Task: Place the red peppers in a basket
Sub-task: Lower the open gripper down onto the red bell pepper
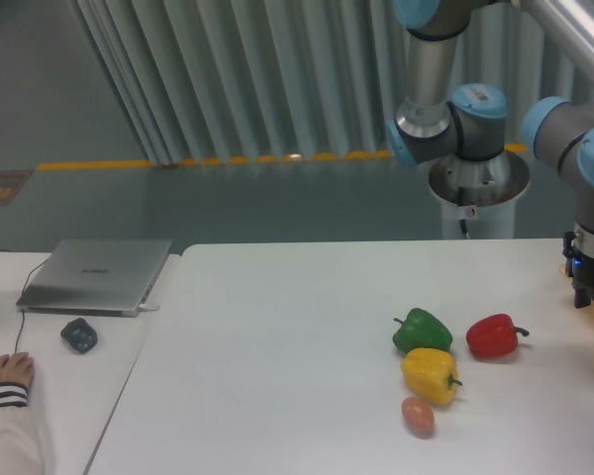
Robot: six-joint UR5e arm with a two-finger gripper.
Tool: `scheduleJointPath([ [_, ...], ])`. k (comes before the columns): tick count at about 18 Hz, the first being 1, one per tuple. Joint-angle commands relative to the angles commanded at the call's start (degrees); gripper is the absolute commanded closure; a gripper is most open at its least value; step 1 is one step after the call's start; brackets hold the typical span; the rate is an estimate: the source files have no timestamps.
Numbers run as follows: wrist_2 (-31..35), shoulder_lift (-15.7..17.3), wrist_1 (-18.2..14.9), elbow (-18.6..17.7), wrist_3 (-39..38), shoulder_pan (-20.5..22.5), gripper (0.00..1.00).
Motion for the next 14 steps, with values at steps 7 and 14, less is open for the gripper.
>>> scheduleJointPath([
  [7, -1.5, 3.9, 7.2, -7.8, -1.7, -1.1, 0.0],
  [14, 6.8, 5.2, 6.2, -10.1, -11.2, -9.9, 0.0],
])
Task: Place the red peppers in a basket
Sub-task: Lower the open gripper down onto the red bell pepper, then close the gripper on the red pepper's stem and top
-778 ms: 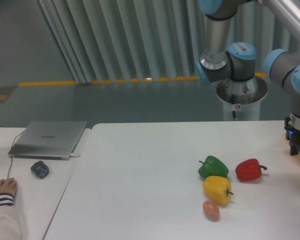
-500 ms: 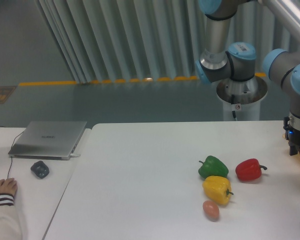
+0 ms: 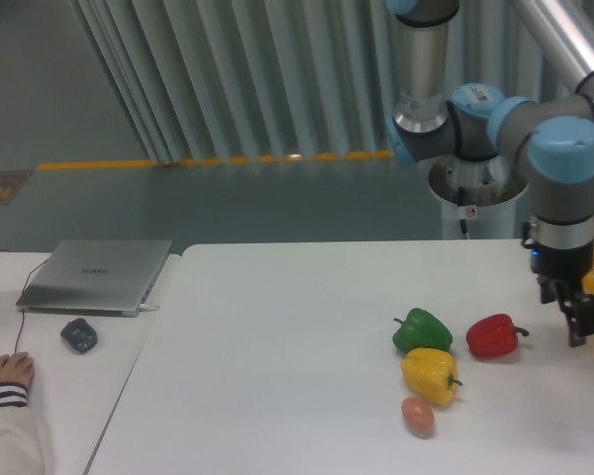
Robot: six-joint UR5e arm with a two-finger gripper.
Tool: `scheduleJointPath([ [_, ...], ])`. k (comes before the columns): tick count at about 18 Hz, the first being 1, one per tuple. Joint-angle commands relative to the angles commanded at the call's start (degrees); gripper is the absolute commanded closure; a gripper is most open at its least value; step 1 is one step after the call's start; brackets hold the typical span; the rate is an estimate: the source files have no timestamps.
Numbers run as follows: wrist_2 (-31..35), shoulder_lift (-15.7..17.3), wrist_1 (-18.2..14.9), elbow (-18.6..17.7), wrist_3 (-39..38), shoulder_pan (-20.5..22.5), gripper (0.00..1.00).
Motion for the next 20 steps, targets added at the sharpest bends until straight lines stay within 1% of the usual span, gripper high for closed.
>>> scheduleJointPath([
  [1, 2.3, 0.1, -0.4, -1.4, -0.3, -1.3, 0.0],
  [3, 4.8, 0.1, -0.9, -2.5, -0.1, -2.9, 0.0],
  [4, 4.8, 0.2, -1.4, -2.6, -0.1, -3.2, 0.0],
  [6, 4.9, 0.7, -4.4, -3.4, -0.3, -4.8, 0.0],
  [7, 4.8, 1.0, -4.8, -4.0, -0.4, -5.4, 0.0],
  [9, 4.8, 1.0, -4.8, -4.7, -0.4, -6.3, 0.0],
  [11, 4.8, 1.1, -4.3, -6.4, -0.5, -7.3, 0.0],
  [15, 4.5, 0.4, -4.1, -7.6, -0.1, -7.4, 0.0],
  [20, 4.6, 0.2, -3.0, -7.7, 0.4, -7.0, 0.0],
])
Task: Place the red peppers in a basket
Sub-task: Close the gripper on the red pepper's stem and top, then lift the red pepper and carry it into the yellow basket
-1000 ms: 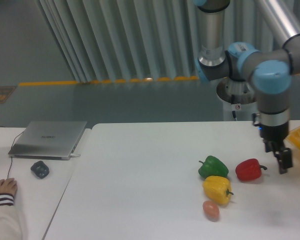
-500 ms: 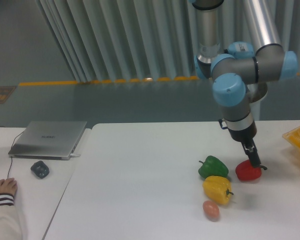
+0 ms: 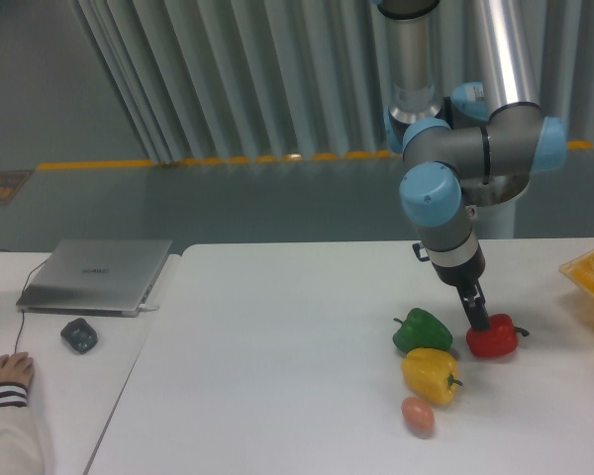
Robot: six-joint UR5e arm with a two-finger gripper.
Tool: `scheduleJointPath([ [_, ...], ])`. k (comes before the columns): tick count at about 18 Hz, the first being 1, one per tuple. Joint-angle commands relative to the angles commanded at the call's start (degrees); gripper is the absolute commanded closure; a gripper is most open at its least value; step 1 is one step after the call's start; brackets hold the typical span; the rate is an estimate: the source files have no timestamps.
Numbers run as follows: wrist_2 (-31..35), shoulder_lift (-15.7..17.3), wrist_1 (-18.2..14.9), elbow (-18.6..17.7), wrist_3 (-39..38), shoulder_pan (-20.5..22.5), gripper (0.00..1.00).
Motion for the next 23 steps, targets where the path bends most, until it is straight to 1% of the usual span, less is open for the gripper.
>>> scheduleJointPath([
  [2, 0.2, -0.8, 0.5, 0.3, 0.4, 0.0, 0.0],
  [5, 0.2, -1.0, 2.1, 0.4, 1.5, 0.4, 0.0],
  [7, 0.3, -1.8, 2.5, 0.6, 1.8, 0.8, 0.0],
  [15, 2.3, -3.6, 3.7, 0.5, 1.3, 1.0, 0.0],
  [18, 2.4, -5.0, 3.8, 0.5, -0.1, 0.7, 0.0],
  [21, 4.0, -6.1, 4.2, 0.4, -0.4, 0.4, 0.0],
  [22, 4.1, -6.5, 4.2, 0.4, -0.4, 0.4, 0.04],
  [23, 4.7, -6.4, 4.1, 0.4, -0.7, 0.4, 0.27],
])
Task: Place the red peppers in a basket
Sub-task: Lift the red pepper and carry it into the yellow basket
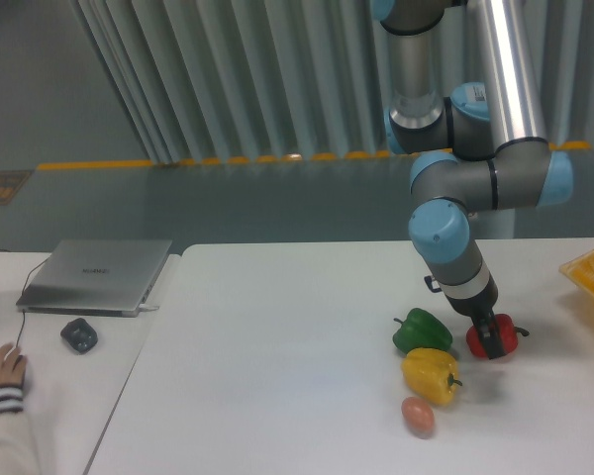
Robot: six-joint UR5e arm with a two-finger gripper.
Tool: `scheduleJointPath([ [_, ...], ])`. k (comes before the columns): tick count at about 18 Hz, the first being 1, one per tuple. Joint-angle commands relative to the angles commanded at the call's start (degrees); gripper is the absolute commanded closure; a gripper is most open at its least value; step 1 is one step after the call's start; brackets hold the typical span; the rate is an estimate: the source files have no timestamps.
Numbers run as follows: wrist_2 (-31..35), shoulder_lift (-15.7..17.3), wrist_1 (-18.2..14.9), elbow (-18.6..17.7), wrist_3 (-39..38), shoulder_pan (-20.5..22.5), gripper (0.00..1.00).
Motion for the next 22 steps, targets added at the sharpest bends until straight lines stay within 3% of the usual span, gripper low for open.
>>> scheduleJointPath([
  [2, -0.1, 0.1, 0.2, 0.1, -0.2, 0.0, 0.51],
  [5, -0.3, 0.6, 0.2, 0.4, 0.0, 0.3, 0.72],
  [8, -0.6, 1.8, 0.1, 1.0, 0.1, 0.9, 0.77],
  [12, -1.7, 4.0, -0.4, 4.0, 0.8, 2.1, 0.77],
  [16, -7.2, 11.3, -3.1, 4.0, 9.2, 10.3, 0.75],
  [18, -11.2, 14.6, -6.0, 4.0, 16.6, 16.7, 0.74],
  [22, -14.1, 16.1, -8.0, 3.9, 24.5, 22.7, 0.74],
])
